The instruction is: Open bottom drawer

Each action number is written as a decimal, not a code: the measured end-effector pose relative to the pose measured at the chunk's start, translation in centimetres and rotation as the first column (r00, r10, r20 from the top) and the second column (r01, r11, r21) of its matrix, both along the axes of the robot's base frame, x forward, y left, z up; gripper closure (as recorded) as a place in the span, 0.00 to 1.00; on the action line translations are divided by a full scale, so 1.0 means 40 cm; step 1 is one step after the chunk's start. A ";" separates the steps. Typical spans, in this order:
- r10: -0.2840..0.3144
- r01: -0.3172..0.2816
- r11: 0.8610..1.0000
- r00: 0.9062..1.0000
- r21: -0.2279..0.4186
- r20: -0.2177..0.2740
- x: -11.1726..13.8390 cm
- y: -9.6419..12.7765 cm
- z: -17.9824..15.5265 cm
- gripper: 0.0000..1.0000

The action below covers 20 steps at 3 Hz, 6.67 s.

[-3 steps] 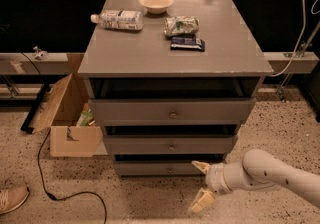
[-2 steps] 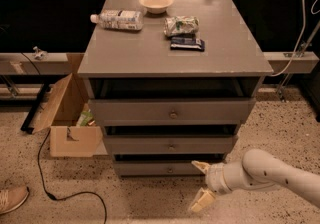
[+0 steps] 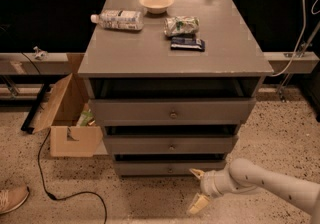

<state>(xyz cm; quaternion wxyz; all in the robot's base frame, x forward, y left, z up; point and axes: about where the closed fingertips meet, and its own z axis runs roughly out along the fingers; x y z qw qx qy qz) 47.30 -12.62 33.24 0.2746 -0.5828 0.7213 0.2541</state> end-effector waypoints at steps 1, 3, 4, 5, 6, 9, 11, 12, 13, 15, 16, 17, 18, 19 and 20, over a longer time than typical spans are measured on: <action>-0.025 0.025 1.000 1.000 -0.010 0.001 0.047 -0.023 -0.159 0.00; -0.008 0.008 1.000 1.000 -0.024 0.029 0.067 -0.016 -0.167 0.00; 0.014 0.001 0.989 0.995 -0.149 0.103 0.168 -0.031 -0.219 0.00; 0.020 0.013 0.977 0.988 -0.211 0.155 0.232 -0.044 -0.247 0.00; 0.021 0.024 0.974 0.980 -0.224 0.196 0.287 -0.052 -0.269 0.00; -0.005 0.047 0.977 0.980 -0.206 0.201 0.413 -0.077 -0.355 0.00; -0.010 0.037 0.976 0.992 -0.214 0.126 0.384 -0.111 -0.427 0.50; -0.010 0.037 0.976 0.992 -0.214 0.126 0.384 -0.111 -0.416 0.73; -0.010 0.037 0.976 0.992 -0.214 0.126 0.384 -0.111 -0.395 0.96; -0.010 0.037 0.976 0.992 -0.214 0.126 0.384 -0.111 -0.387 0.77; -0.010 0.037 0.976 0.992 -0.214 0.126 0.384 -0.111 -0.387 0.54; -0.010 0.037 0.976 0.992 -0.214 0.126 0.384 -0.111 -0.387 0.31; -0.010 0.037 0.976 0.992 -0.214 0.126 0.384 -0.110 -0.388 0.01; -0.010 0.037 0.976 0.992 -0.214 0.126 0.384 -0.110 -0.388 0.00; 0.025 -0.008 0.983 0.996 -0.186 0.089 0.327 -0.115 -0.391 0.00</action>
Offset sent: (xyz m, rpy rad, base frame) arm 0.0139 -0.0075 -0.0477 -0.0136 -0.0042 -0.0115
